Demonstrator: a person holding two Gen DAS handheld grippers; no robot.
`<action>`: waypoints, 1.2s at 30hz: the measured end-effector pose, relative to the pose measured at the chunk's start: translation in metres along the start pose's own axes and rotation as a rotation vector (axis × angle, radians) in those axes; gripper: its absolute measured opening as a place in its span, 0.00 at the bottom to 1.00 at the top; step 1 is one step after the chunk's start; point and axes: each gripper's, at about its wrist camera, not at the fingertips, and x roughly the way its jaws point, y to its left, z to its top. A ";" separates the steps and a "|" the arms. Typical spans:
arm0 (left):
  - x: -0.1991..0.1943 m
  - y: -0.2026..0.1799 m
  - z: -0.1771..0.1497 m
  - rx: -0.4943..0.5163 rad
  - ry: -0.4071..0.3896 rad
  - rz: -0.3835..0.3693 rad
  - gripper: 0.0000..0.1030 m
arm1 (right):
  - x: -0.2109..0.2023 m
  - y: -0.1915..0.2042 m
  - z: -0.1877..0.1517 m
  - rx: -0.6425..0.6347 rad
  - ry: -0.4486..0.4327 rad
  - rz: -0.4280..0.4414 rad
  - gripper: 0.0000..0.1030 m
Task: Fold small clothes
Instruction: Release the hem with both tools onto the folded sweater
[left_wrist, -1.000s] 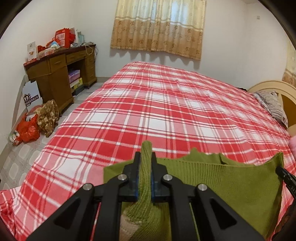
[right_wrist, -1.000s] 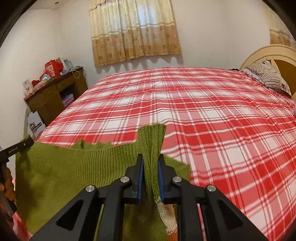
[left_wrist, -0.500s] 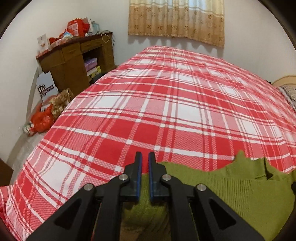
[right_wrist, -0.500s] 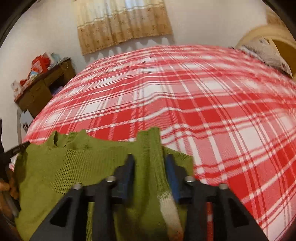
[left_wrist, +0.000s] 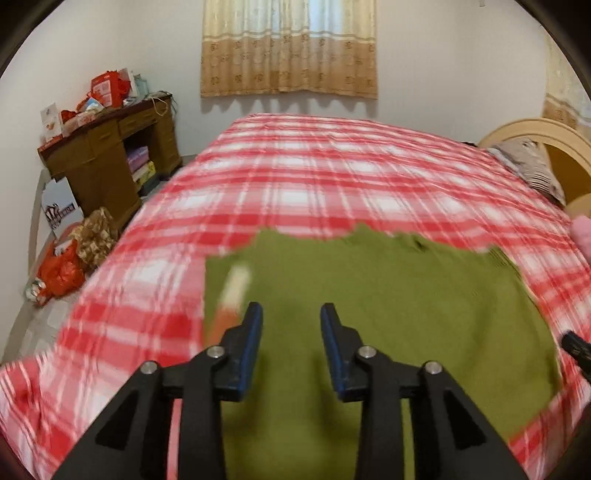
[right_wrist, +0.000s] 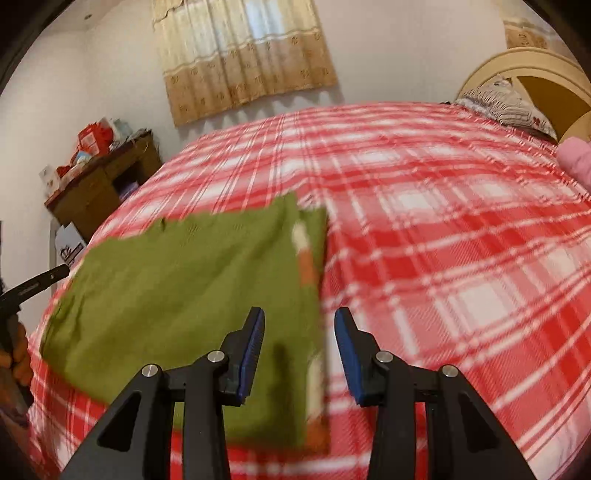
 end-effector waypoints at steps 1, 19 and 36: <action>-0.007 -0.002 -0.012 -0.001 0.007 0.004 0.35 | 0.003 0.002 -0.005 -0.005 0.015 0.000 0.40; -0.009 -0.007 -0.078 0.053 0.100 0.208 0.37 | -0.013 -0.003 -0.052 -0.073 0.059 -0.228 0.12; -0.028 0.001 -0.089 0.044 0.082 0.274 0.63 | -0.016 0.090 -0.027 -0.204 -0.017 -0.021 0.13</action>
